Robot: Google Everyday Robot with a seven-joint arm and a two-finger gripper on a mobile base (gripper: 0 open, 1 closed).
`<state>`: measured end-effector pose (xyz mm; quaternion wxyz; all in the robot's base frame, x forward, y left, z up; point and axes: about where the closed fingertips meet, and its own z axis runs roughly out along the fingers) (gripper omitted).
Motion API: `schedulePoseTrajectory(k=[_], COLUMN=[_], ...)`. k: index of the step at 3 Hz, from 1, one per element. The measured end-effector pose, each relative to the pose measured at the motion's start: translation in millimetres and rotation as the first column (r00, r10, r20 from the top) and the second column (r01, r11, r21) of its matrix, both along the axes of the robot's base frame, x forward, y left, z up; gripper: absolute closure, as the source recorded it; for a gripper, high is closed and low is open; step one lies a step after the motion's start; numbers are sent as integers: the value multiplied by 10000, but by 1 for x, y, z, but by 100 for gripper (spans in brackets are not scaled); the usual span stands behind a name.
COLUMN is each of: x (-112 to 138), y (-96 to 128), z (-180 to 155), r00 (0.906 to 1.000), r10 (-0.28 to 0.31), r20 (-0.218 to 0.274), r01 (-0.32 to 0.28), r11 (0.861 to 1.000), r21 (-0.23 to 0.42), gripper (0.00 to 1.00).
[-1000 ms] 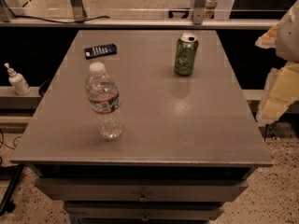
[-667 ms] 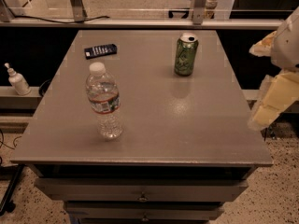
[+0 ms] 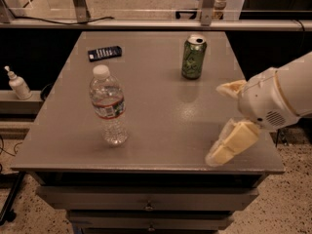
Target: Move water bottle near green can
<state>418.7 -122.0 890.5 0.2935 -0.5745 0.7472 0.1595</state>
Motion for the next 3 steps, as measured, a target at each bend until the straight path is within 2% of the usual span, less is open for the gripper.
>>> schedulePoseTrajectory(k=[1, 2, 3], x=[-3, -10, -11], y=[60, 100, 101], z=[-4, 19, 19], r00=[9978, 9938, 9938], r10=[534, 976, 980], r20=[383, 538, 519], r01=[-600, -1091, -1089], r11=[9778, 9514, 9516], r21=[2009, 2879, 2874], gripper=[0, 0, 0])
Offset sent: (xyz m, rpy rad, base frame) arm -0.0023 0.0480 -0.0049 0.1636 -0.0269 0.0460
